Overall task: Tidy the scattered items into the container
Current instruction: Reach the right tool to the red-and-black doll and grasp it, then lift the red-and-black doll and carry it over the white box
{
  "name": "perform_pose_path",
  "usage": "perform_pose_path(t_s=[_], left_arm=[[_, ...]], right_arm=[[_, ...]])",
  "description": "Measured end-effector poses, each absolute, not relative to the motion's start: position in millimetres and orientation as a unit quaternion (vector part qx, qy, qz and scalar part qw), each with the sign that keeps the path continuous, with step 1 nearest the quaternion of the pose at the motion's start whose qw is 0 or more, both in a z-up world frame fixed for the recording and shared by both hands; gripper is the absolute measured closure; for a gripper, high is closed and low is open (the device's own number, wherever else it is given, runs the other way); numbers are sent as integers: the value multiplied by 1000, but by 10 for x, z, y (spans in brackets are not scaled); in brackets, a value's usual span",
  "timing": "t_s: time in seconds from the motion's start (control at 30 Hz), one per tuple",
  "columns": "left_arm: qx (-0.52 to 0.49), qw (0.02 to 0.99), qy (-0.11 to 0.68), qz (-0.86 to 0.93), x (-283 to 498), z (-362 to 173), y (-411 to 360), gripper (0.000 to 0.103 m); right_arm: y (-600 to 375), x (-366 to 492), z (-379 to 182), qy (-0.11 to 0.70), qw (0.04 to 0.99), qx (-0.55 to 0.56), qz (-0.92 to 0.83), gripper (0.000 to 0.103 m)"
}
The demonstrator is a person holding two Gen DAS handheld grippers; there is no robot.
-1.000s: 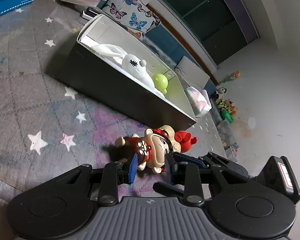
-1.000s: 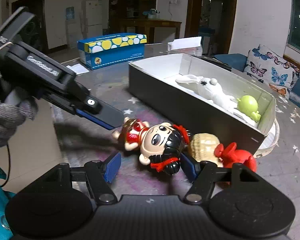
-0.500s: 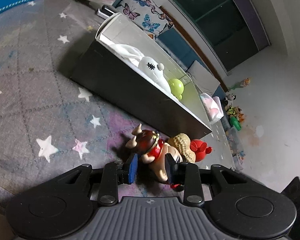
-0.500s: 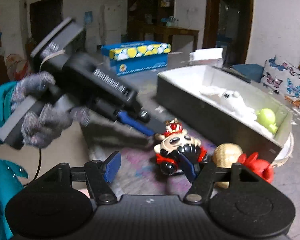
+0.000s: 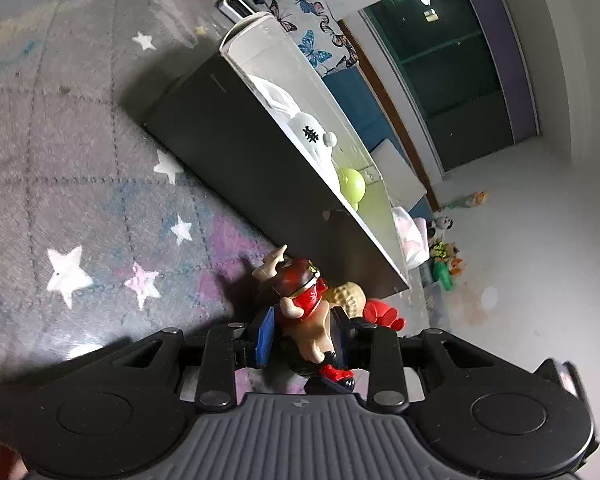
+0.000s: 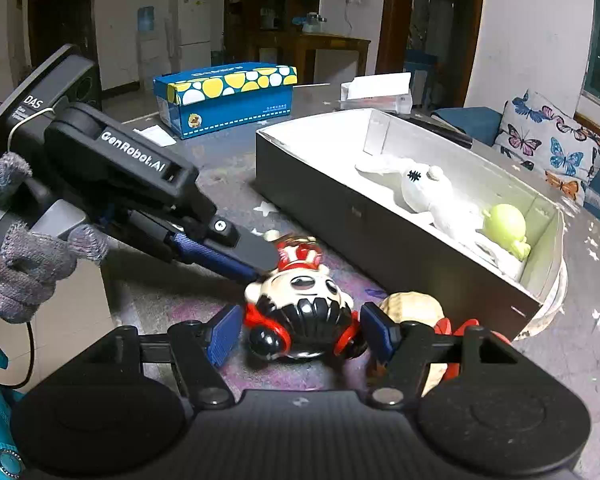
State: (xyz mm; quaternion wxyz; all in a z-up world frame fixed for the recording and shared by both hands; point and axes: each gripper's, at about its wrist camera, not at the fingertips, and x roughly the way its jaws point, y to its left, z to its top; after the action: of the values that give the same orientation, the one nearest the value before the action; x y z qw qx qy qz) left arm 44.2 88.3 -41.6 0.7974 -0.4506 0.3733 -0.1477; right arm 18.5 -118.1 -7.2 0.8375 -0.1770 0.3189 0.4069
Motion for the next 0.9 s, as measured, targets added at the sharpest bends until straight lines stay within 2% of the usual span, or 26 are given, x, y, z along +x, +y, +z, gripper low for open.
perform_pose_path(t_s=[0.9], left_arm=[[-471, 787, 374, -138, 752, -499, 800, 66]], right_arm=[[-1051, 174, -195, 315, 843, -203, 386, 40]])
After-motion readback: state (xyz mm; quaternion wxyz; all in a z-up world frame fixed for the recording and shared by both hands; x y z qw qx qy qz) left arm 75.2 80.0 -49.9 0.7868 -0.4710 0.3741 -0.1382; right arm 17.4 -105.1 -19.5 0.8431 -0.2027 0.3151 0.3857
